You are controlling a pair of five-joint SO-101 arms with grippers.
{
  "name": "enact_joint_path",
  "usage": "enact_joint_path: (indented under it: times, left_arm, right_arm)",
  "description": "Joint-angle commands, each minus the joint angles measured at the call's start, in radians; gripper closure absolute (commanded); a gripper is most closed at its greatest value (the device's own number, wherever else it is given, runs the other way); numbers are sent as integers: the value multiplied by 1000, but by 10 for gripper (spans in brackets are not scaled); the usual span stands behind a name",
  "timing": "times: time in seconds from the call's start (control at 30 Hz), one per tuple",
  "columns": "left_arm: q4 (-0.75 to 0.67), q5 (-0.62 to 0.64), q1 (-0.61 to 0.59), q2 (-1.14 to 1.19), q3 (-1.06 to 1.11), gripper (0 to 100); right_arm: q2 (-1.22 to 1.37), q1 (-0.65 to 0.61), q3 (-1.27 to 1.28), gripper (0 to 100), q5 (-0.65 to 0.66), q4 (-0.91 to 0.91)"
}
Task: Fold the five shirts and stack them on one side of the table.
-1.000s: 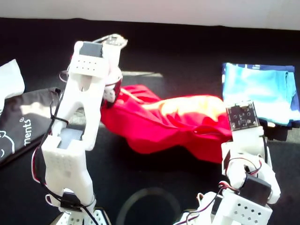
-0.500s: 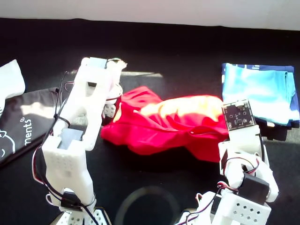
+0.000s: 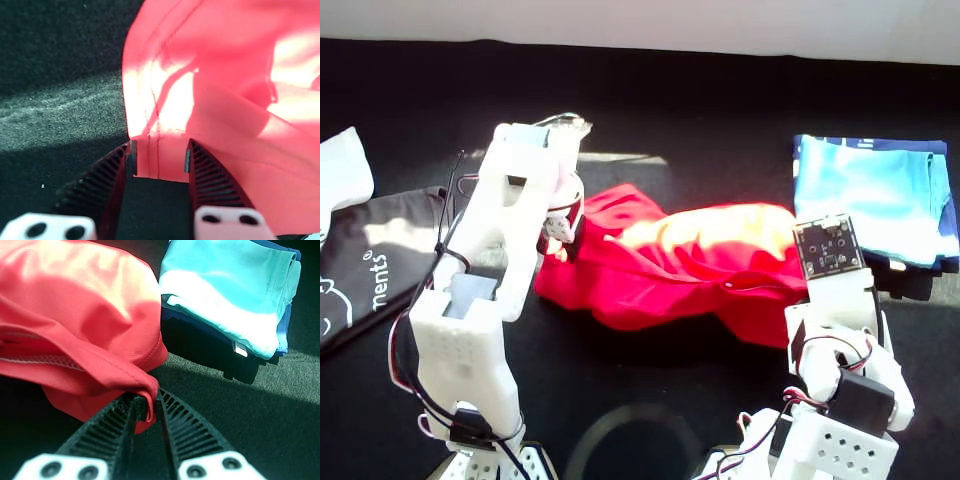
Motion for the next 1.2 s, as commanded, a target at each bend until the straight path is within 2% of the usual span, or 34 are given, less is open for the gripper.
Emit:
enact_joint_path:
  times: [0.0,0.33,0.57,0.67,0.83,1.07,1.17]
  left_arm:
    - [-28,2,-25,25,-10,829]
    - [-63,-3,-87,165,-105,829]
    - [-40,2,-45,183,-110,829]
    - [14,2,-5,165,-127,858]
    - [124,2,27,125,-206,995]
    - [222,2,21,114,-248,991]
    - [253,2,19,102,-263,991]
  right_arm:
    - [2,-10,-4,991,-6,4]
    - [2,-10,-5,991,-6,4]
    - [2,-10,-4,991,-6,1]
    - [2,-10,-2,991,-6,1]
    - [2,-10,-2,991,-6,2]
    - [2,-10,-2,991,-11,-5]
    - [8,-10,-2,991,-12,-74]
